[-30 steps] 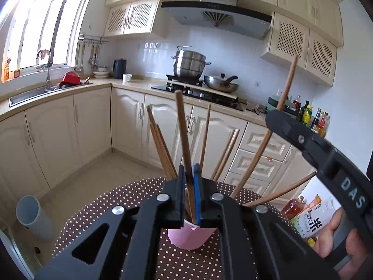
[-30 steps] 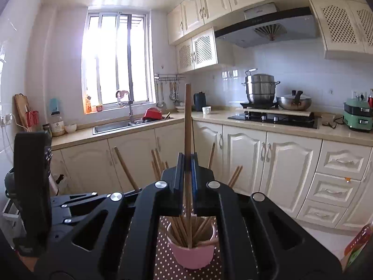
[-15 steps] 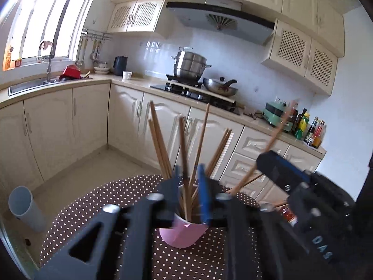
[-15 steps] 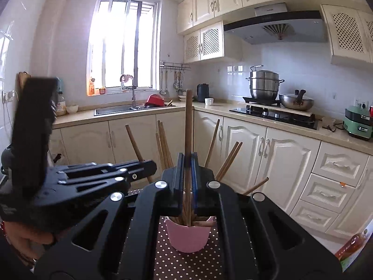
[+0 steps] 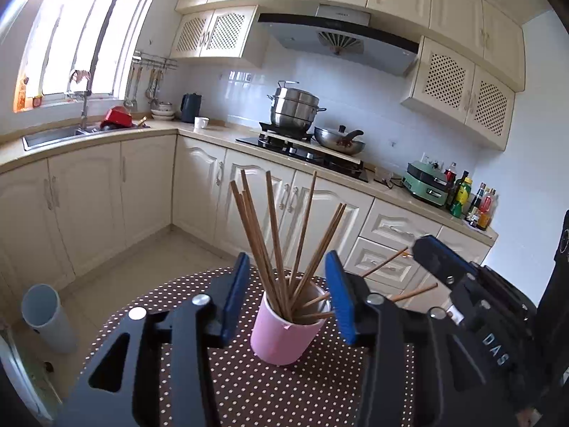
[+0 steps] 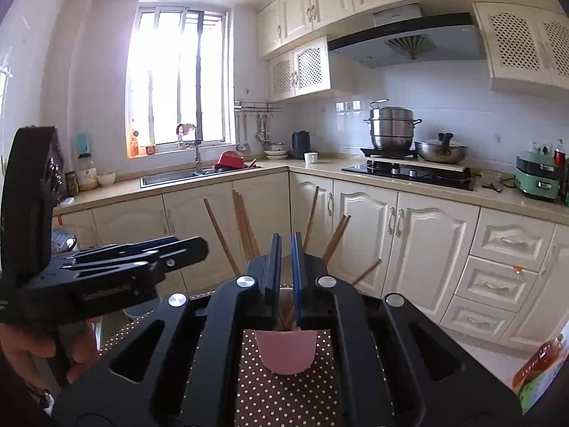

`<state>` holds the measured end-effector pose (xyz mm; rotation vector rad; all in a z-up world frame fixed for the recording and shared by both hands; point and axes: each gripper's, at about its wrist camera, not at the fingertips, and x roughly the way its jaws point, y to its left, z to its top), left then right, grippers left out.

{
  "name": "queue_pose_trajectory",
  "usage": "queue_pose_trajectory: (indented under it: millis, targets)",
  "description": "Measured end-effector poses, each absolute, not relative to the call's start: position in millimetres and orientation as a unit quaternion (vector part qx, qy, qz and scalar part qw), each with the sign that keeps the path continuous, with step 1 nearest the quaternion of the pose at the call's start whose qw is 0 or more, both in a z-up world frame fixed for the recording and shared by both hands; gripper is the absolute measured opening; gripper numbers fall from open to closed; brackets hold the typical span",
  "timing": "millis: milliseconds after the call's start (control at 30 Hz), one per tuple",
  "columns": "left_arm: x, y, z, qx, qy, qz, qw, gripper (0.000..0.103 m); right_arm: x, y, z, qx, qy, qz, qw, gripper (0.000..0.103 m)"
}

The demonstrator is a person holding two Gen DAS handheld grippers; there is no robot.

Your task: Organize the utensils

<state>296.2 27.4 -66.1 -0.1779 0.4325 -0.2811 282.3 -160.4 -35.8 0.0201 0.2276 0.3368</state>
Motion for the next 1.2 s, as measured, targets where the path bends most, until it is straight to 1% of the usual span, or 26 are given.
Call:
queue_pose_trajectory:
  millis: [33, 100, 200, 267, 367, 400, 467, 500, 533, 600, 700, 800, 833, 900, 967, 1000, 1067, 1100, 1200]
  targets:
    - [290.0, 28.0, -63.7, -0.085, 0.209, -0.139, 0.964, 0.049, 279.2, -162.5, -35.6, 0.014, 0.114, 0.165, 0.980, 0.007]
    - [277.8, 27.7, -59.1, -0.075, 0.200, -0.139, 0.967, 0.058, 270.4, -167.7, -35.4, 0.020, 0.117, 0.158, 0.980, 0.007]
    - [257.6, 24.8, -51.9, -0.051, 0.186, -0.136, 0.972, 0.064, 257.6, -176.1, -35.2, 0.034, 0.129, 0.153, 0.979, 0.007]
    - [241.7, 23.6, -47.3, -0.039, 0.178, -0.130, 0.975, 0.068, 247.6, -180.5, -34.9, 0.040, 0.130, 0.145, 0.980, 0.007]
    - [216.0, 22.7, -41.0, -0.031, 0.170, -0.126, 0.977, 0.069, 228.9, -186.1, -32.3, 0.049, 0.128, 0.137, 0.981, 0.007]
    - [206.4, 21.5, -38.7, -0.026, 0.170, -0.118, 0.978, 0.069, 221.8, -187.8, -30.8, 0.053, 0.127, 0.135, 0.981, 0.011]
    - [187.3, 19.7, -33.7, -0.015, 0.167, -0.109, 0.980, 0.070, 208.5, -189.3, -27.2, 0.058, 0.123, 0.131, 0.982, 0.030]
    - [178.5, 19.2, -31.5, -0.011, 0.166, -0.108, 0.980, 0.070, 198.9, -190.8, -24.8, 0.062, 0.117, 0.129, 0.983, 0.059]
    - [171.4, 18.8, -29.2, -0.011, 0.164, -0.110, 0.980, 0.071, 191.9, -191.9, -22.8, 0.066, 0.110, 0.127, 0.984, 0.067]
    - [150.1, 21.3, -22.8, -0.019, 0.158, -0.107, 0.981, 0.074, 170.3, -190.9, -17.1, 0.063, 0.090, 0.130, 0.986, 0.067]
    - [125.3, 22.4, -16.9, -0.018, 0.151, -0.096, 0.984, 0.075, 147.5, -183.9, -12.3, 0.047, 0.077, 0.131, 0.987, 0.067]
    - [102.9, 22.5, -13.4, -0.006, 0.144, -0.080, 0.986, 0.077, 126.5, -177.9, -9.3, 0.034, 0.065, 0.123, 0.990, 0.074]
    - [93.3, 23.8, -12.2, -0.007, 0.139, -0.079, 0.987, 0.078, 120.9, -177.2, -8.7, 0.031, 0.060, 0.122, 0.990, 0.077]
    - [80.2, 26.2, -9.6, -0.011, 0.132, -0.077, 0.988, 0.079, 109.8, -173.4, -7.0, 0.017, 0.053, 0.111, 0.992, 0.080]
    - [68.5, 27.9, -6.7, -0.019, 0.123, -0.080, 0.989, 0.083, 100.8, -170.8, -6.5, 0.012, 0.047, 0.109, 0.993, 0.084]
    - [62.5, 28.4, -5.1, -0.020, 0.119, -0.078, 0.990, 0.083, 96.6, -169.5, -5.7, 0.011, 0.045, 0.110, 0.993, 0.087]
    - [52.4, 28.1, -2.1, -0.019, 0.108, -0.071, 0.991, 0.085, 91.2, -168.5, -4.4, 0.012, 0.041, 0.115, 0.992, 0.088]
    - [47.2, 27.6, -0.5, -0.017, 0.103, -0.069, 0.992, 0.089, 88.6, -168.1, -3.9, 0.012, 0.039, 0.117, 0.992, 0.089]
    - [36.2, 25.7, 3.6, -0.015, 0.089, -0.069, 0.994, 0.090, 80.9, -168.1, -1.0, 0.006, 0.028, 0.112, 0.993, 0.091]
